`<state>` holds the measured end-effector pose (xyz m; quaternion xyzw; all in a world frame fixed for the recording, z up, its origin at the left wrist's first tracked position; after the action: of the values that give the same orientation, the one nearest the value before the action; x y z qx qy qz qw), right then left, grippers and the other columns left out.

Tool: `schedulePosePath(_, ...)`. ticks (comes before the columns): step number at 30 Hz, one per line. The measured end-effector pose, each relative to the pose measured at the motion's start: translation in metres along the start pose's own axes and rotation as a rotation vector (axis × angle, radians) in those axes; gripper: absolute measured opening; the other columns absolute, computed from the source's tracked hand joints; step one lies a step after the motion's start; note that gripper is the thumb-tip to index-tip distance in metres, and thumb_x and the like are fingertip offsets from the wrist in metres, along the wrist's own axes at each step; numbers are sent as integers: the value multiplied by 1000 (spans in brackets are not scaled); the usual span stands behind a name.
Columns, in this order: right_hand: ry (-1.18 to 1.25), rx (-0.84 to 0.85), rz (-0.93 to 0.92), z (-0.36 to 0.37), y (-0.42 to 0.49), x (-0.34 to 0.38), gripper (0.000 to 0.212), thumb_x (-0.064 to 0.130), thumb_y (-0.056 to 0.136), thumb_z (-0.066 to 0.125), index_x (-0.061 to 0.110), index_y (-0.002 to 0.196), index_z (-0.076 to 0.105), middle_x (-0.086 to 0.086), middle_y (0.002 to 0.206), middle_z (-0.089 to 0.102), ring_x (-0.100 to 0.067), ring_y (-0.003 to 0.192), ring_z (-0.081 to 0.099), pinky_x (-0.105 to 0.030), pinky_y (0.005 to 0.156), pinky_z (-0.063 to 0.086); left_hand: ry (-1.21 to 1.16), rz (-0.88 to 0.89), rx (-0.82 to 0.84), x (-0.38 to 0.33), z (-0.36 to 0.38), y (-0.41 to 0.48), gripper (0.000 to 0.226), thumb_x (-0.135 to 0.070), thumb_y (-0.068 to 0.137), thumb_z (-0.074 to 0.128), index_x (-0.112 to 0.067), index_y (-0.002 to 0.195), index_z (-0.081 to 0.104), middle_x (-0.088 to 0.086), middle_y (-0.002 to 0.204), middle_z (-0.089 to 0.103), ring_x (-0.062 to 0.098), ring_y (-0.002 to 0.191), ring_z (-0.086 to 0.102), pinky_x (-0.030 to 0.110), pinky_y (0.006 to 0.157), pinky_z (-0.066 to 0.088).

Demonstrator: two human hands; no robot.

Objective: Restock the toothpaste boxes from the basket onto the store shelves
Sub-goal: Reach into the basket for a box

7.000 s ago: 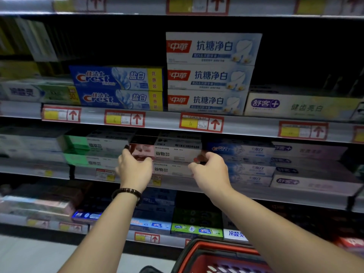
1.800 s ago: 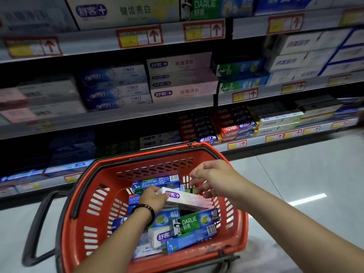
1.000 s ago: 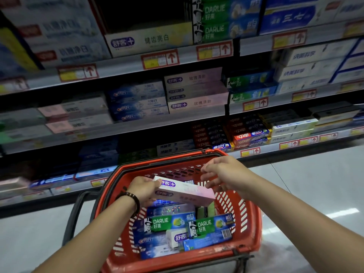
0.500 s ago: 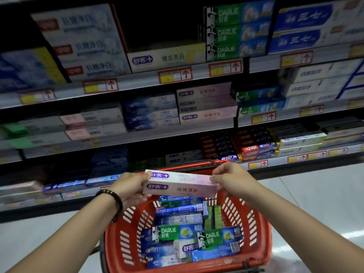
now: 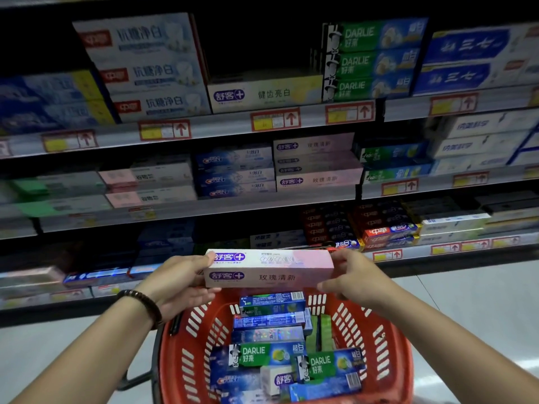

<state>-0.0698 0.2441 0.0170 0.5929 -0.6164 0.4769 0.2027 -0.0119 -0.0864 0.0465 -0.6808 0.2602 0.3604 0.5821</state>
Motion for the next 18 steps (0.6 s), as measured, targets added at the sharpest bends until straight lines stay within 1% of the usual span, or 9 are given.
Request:
schedulePosePath(3,73,-5,-4,1,6,-3,50,4,79,89,22,119,65,-3,98,79,-21,81,78,-42,81,66,-38,18,12,0,1,0,34,-35,102,63,-10,124,70,19,105,78,38,103,73,46,95,59)
schedulePosePath(6,136,-15,-34,-1,11,0,49,3,84,86,21,125,66,-2,104,80,-20,88,80,-45,85,66,-70,36,22,-1,3,-4,32,-33,103,62,-10,124,69,19,107,78,41,110,72,45,93,60)
schedulePosePath(9,132,-40,-77,-6,14,5,46,9,85,86,29,122,67,3,103,80,-17,91,79,-45,85,66,-94,54,18,-4,5,-7,30,-30,103,61,-9,124,68,19,104,78,39,108,72,44,90,60)
schedulePosePath(11,128,-62,-88,-7,17,6,48,10,84,87,31,122,67,4,104,80,-17,93,79,-45,85,65,-96,69,13,-6,7,-7,28,-29,104,60,-9,125,66,19,103,78,38,108,72,45,92,59)
schedulePosePath(14,134,-83,-110,-6,20,9,48,10,85,87,31,124,68,6,105,80,-15,96,78,-46,88,65,-84,113,0,-10,8,-7,28,-29,105,60,-10,124,66,18,104,78,38,107,73,45,97,58)
schedulePosePath(18,148,-107,-126,-5,20,12,41,12,89,84,30,123,71,10,104,81,-13,93,78,-45,85,66,-44,151,-17,-13,8,-3,29,-35,105,59,-15,124,68,11,107,79,35,107,74,42,97,59)
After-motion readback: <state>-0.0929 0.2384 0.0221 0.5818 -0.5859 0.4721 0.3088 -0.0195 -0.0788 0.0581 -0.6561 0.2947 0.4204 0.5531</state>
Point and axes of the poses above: each hand's wrist, its own y-axis towards the middle knuckle, its own z-axis out of the palm, x = y × z, the point moved 5 cm from there along y, towards the middle knuckle
